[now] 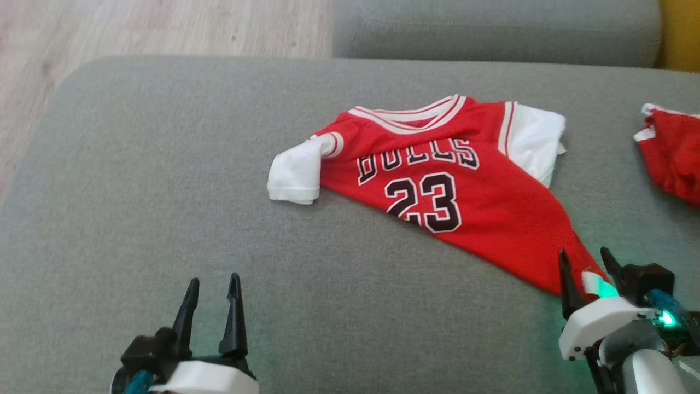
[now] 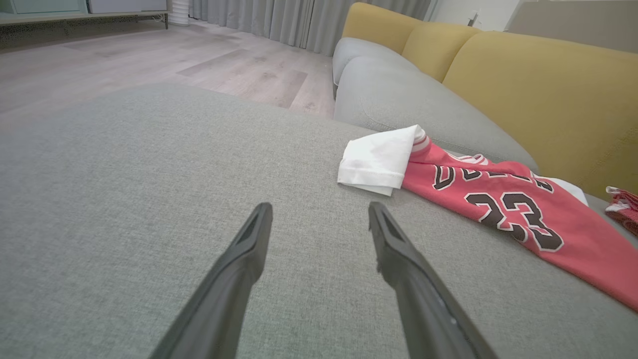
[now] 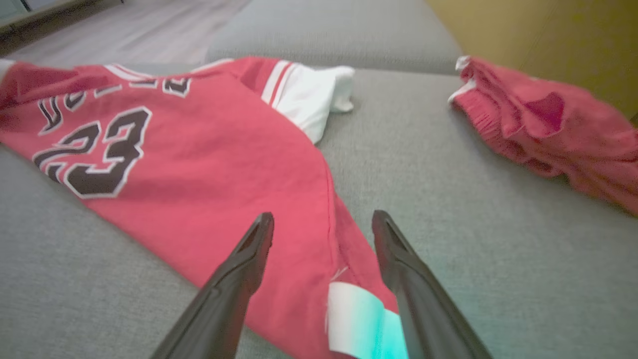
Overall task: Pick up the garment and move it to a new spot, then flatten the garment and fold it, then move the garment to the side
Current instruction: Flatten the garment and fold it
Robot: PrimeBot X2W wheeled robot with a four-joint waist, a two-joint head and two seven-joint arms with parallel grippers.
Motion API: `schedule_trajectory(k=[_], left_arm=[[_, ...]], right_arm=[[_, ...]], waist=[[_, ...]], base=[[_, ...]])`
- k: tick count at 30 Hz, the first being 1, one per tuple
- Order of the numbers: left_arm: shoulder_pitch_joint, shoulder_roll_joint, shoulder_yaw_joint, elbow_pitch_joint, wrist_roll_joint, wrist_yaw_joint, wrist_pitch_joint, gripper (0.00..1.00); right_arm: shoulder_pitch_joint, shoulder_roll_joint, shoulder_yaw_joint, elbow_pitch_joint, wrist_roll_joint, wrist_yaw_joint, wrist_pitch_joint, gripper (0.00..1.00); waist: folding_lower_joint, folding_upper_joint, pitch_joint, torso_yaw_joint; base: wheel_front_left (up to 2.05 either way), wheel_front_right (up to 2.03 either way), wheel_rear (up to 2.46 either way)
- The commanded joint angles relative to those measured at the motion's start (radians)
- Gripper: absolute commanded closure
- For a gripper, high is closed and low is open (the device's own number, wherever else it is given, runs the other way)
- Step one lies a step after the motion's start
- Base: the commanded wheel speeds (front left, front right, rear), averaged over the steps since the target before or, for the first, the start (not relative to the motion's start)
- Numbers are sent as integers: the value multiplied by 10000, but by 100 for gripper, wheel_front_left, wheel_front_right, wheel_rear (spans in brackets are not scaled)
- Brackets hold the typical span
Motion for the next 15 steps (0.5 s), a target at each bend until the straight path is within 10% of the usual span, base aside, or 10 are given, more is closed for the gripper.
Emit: schedule_trajectory(k=[1, 9, 11, 15], left_arm=[[-536, 8, 279, -195, 133, -19, -66, 0], [-740, -144, 367, 40, 198, -114, -107, 0], [-768, -170, 391, 78, 217, -135, -114, 0], [-797, -204, 439, 139, 261, -177, -123, 0]], right_arm=[[-524, -60, 124, 41, -117, -7, 223, 0], [-986, -60, 256, 984, 402, -7, 808, 0], [-1073, -60, 445, 1016, 596, -7, 757, 55], [-1246, -60, 817, 778, 833, -7, 430, 98]], waist=[[-1, 0, 257, 129], [-1, 0, 518, 239], [-1, 0, 536, 240], [-1, 0, 525, 211]], base=[[0, 0, 0], [0, 0, 0], [0, 0, 0], [0, 0, 0]])
